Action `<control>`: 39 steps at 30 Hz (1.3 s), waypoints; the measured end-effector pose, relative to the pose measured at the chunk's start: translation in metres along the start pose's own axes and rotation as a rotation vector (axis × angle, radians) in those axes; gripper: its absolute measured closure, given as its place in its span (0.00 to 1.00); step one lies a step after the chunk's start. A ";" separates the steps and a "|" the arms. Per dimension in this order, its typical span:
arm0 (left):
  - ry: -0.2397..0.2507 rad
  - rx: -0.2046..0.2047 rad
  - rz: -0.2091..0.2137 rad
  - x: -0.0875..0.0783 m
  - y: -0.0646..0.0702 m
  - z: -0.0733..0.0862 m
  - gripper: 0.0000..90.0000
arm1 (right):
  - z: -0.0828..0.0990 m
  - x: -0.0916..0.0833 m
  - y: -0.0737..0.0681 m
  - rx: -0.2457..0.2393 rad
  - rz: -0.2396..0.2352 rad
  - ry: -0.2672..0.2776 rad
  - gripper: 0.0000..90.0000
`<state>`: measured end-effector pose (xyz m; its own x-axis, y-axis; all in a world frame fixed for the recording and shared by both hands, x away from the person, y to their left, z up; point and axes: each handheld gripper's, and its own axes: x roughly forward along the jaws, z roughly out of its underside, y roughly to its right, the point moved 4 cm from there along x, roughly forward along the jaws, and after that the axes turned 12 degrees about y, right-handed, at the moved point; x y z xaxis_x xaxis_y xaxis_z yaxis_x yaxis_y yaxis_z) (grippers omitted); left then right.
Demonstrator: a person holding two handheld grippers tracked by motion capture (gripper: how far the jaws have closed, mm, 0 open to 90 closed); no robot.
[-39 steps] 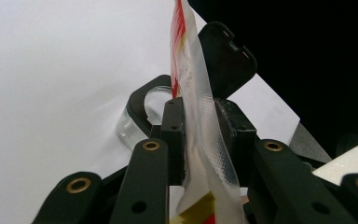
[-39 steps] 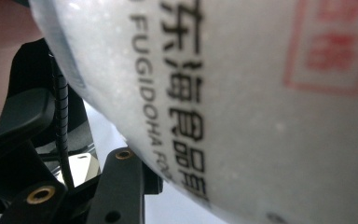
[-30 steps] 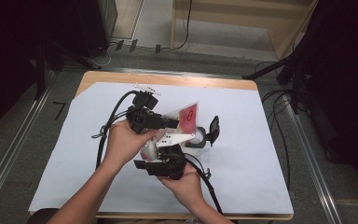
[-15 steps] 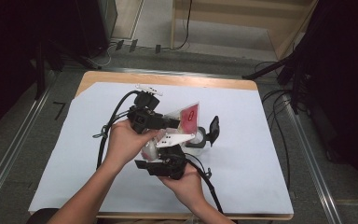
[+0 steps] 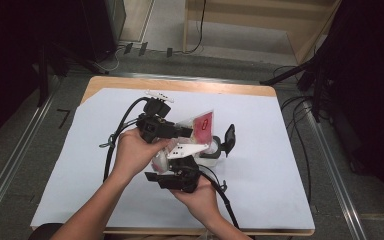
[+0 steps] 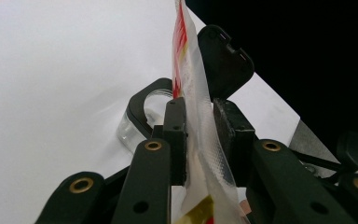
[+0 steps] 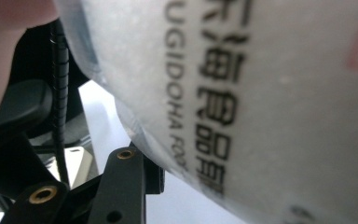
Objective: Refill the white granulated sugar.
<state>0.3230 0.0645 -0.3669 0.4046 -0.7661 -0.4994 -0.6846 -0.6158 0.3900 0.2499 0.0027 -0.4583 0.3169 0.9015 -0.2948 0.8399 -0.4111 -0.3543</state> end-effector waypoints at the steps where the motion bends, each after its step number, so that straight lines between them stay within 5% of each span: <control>1: 0.003 -0.002 0.003 0.000 0.000 0.000 0.85 | 0.000 0.000 0.000 -0.014 0.006 -0.001 0.69; 14: 0.004 -0.012 -0.002 -0.001 -0.002 0.000 0.86 | 0.001 0.002 -0.004 -0.070 0.022 -0.027 0.71; 26: 0.014 0.005 -0.007 -0.001 0.001 -0.001 0.84 | -0.001 0.000 -0.001 -0.007 0.007 -0.008 0.71; 39: 0.009 0.002 -0.009 -0.001 0.003 -0.002 0.84 | -0.002 -0.001 -0.002 -0.002 0.001 -0.003 0.71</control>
<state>0.3217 0.0635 -0.3638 0.4163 -0.7619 -0.4962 -0.6820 -0.6225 0.3838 0.2487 0.0033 -0.4553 0.3162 0.9007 -0.2980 0.8406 -0.4116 -0.3521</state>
